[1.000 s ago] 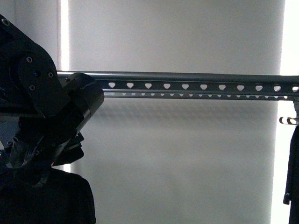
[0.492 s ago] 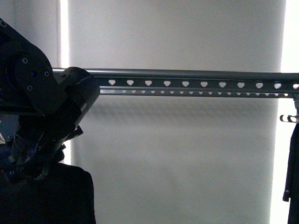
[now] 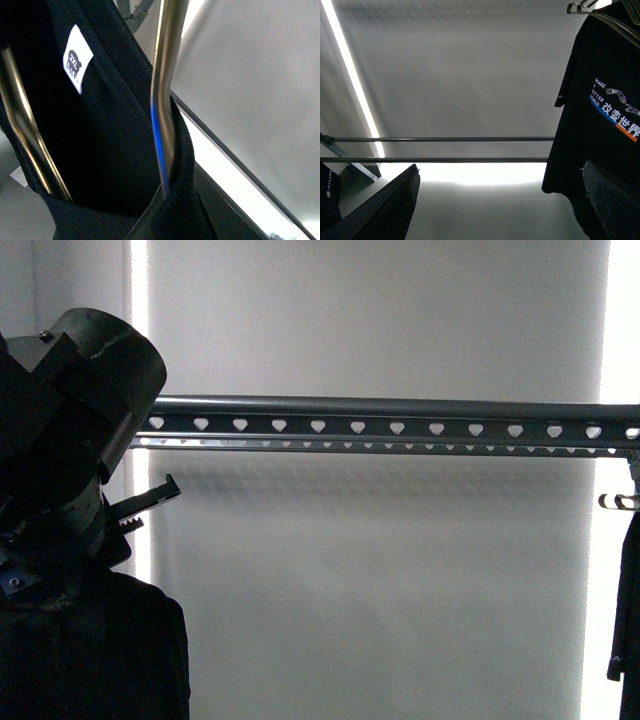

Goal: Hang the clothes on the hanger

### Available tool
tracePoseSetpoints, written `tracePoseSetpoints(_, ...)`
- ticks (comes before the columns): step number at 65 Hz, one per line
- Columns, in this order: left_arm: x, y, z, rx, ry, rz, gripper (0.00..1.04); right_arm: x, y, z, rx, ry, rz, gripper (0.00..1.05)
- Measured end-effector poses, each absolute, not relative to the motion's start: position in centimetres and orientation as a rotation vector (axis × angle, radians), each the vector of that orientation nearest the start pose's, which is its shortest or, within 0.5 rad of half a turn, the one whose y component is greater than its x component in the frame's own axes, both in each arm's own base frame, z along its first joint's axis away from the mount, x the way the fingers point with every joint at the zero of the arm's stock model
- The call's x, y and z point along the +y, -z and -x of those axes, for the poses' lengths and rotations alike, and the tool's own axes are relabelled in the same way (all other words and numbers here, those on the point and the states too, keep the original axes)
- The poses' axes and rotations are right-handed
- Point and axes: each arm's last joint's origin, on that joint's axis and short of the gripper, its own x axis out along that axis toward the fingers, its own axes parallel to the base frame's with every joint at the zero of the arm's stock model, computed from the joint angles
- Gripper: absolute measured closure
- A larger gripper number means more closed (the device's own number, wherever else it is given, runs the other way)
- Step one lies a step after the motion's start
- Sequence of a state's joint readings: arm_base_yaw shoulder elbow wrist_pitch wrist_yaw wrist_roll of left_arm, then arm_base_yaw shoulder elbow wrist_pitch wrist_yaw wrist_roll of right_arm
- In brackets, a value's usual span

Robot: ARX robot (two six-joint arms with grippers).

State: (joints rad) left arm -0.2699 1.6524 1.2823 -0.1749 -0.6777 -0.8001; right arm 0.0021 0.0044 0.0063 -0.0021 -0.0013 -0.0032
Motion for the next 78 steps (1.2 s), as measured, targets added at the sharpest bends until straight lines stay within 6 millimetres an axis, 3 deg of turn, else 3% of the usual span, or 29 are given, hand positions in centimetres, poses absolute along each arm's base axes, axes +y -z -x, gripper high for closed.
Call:
tracePoseSetpoints(18, -8.2, -30.2, -31.8, 0.309, -0.331, 0.458, 1.01, 0.0, -16.5, -9.8, 0.000, -0.003, 0.003, 0.07)
tracePoseSetpoints(31, -8.4, -30.8, -25.0, 0.349, 0.011, 0.326, 1.01, 0.0, -16.5, -9.8, 0.000, -0.004, 0.003, 0.07)
tracePoseSetpoints(37, -7.9, -32.0, -23.4, 0.327, 0.220, 0.244, 1.01, 0.0, -16.5, -9.8, 0.000, -0.004, 0.003, 0.07)
tracePoseSetpoints(57, -5.1, -32.2, -24.3, 0.208, 0.816, -0.031, 1.01, 0.0, -16.5, -9.8, 0.000, -0.003, 0.003, 0.07)
tracePoseSetpoints(67, -3.7, -31.7, -26.4, 0.139, 1.084, -0.195, 1.01, 0.0, -16.5, -9.8, 0.000, -0.003, 0.003, 0.07)
tracePoseSetpoints(78, -3.8, -31.8, -28.9, 0.173, 1.254, -0.263, 1.01, 0.0, -16.5, -9.8, 0.000, -0.004, 0.003, 0.07)
